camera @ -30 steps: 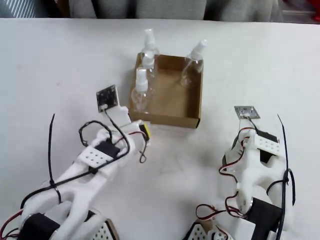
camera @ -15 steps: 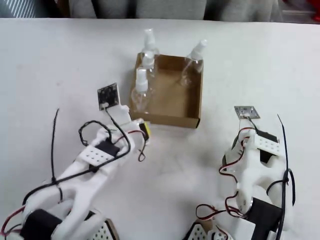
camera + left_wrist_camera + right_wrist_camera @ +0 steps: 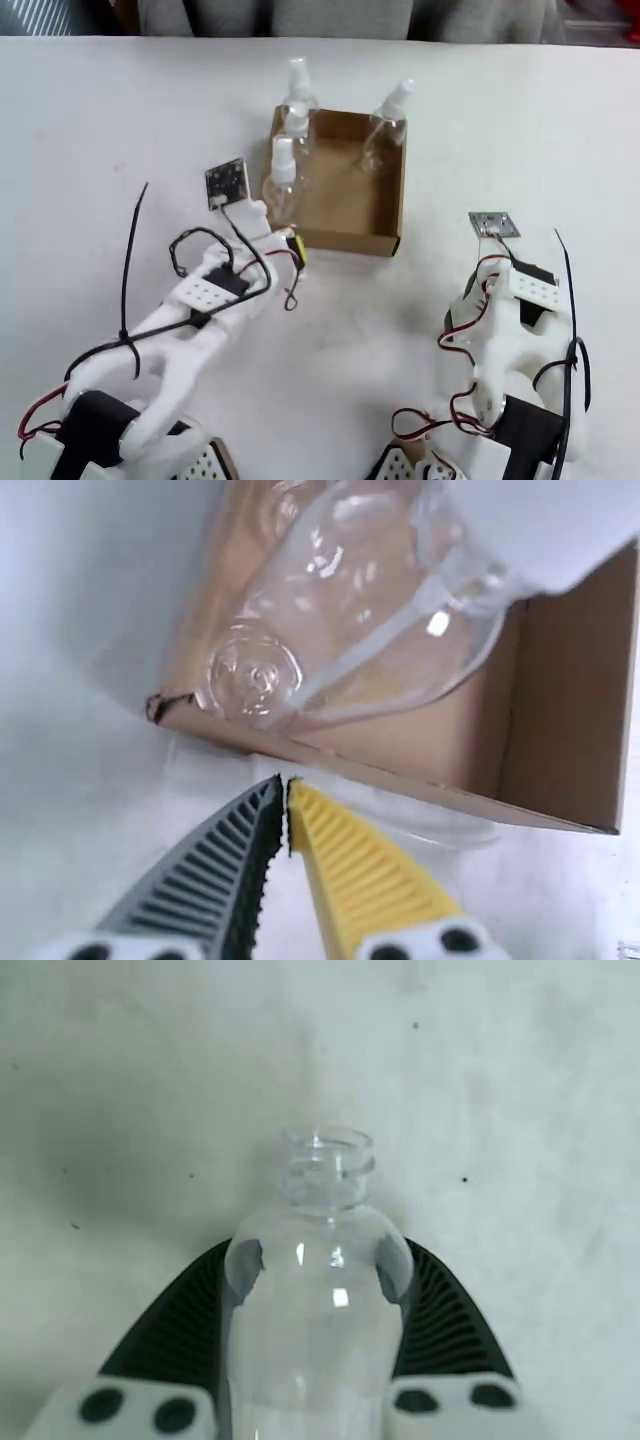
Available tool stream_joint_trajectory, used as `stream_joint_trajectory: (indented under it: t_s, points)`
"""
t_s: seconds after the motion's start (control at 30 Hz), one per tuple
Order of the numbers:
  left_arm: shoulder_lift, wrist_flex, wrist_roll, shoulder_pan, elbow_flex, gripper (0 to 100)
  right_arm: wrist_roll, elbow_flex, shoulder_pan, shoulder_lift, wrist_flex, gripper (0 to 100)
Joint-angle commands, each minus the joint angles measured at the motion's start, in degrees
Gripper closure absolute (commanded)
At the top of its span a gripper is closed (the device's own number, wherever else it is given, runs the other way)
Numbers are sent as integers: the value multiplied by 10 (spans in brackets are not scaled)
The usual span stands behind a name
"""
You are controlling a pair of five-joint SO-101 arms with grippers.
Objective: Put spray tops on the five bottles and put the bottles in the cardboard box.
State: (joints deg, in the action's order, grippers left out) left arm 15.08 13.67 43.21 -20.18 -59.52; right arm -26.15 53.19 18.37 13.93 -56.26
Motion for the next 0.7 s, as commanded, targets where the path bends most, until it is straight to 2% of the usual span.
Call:
stream_joint_trajectory:
  t_s: [0.0, 0.2, 0.67]
  points:
    - [0, -32, -4, -2, 33, 976, -7, 1, -7, 19, 4, 979]
    - [-2, -64, 0, -4, 28, 976, -11, 1, -7, 19, 4, 979]
    - [-88, -70, 0, -11, 87, 976, -30, 1, -7, 20, 2, 979]
